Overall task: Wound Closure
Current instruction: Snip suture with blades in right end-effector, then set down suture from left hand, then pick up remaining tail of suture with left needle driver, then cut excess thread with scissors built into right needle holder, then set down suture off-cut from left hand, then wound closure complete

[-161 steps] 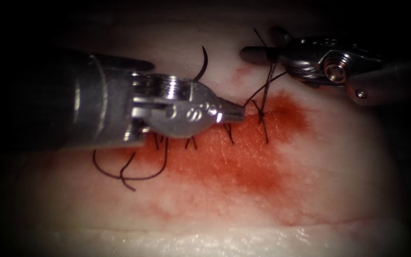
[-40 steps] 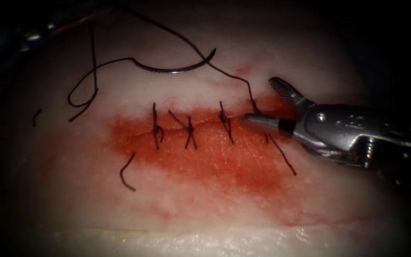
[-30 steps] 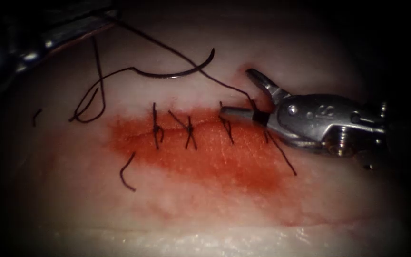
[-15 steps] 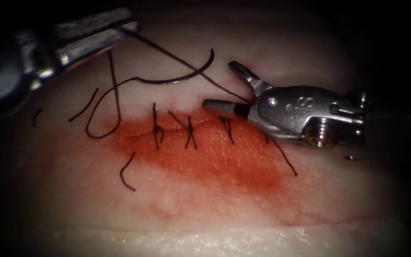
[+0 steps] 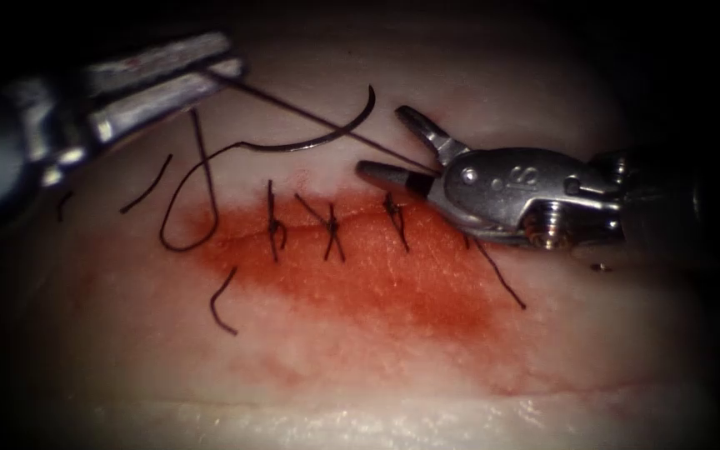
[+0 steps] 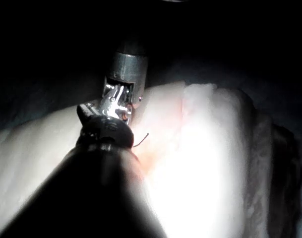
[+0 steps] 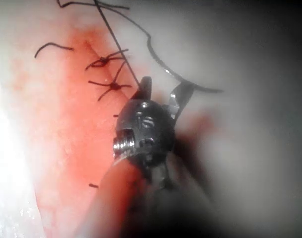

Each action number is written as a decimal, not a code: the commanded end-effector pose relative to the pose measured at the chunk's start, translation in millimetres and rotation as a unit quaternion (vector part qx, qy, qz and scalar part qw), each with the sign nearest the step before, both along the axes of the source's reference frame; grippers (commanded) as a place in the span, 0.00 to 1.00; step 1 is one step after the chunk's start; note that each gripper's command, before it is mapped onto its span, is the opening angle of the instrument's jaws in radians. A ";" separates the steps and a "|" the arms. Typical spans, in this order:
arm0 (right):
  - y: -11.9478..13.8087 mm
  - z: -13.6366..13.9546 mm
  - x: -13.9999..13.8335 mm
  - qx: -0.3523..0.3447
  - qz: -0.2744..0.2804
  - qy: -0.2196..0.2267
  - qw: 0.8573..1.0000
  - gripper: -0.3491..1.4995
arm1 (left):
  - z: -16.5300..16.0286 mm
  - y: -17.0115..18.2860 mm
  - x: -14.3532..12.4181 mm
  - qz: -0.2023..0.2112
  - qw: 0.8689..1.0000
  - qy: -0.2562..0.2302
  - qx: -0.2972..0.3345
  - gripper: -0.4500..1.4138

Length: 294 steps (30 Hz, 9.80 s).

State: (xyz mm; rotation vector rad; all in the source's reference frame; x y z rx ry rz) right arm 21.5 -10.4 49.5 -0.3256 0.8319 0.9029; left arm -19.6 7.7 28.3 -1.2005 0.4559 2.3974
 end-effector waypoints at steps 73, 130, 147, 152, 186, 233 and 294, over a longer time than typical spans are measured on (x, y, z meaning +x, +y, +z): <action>-6.1 -1.1 -19.1 -0.031 -0.032 -0.041 0.998 0.92 | 1.8 2.1 16.0 -0.031 0.992 -0.065 0.107 0.98; -7.0 -2.4 -17.7 -0.013 -0.036 -0.021 0.999 0.84 | 28.2 -9.0 -18.3 0.139 0.984 -0.017 0.110 0.30; -6.4 -1.9 -14.7 -0.057 -0.163 0.047 0.984 0.91 | 26.6 -6.1 -15.2 0.136 0.982 -0.051 0.120 0.00; -5.2 -1.2 -12.4 -0.110 -0.228 0.043 0.966 0.93 | 25.4 -4.9 -13.4 0.126 0.983 -0.061 0.115 0.00; -4.3 -0.3 -1.9 -0.156 -0.272 0.085 0.946 0.78 | 23.7 -6.0 -12.6 0.113 0.985 -0.060 0.113 0.00; -2.9 -5.9 -15.8 -0.192 -0.178 0.054 0.964 0.85 | 29.2 -13.9 -13.6 0.145 0.973 -0.025 0.176 0.12; -3.2 -9.6 -11.4 -0.093 -0.276 0.061 0.955 0.85 | 20.4 -2.4 7.3 0.129 0.948 -0.215 0.194 0.62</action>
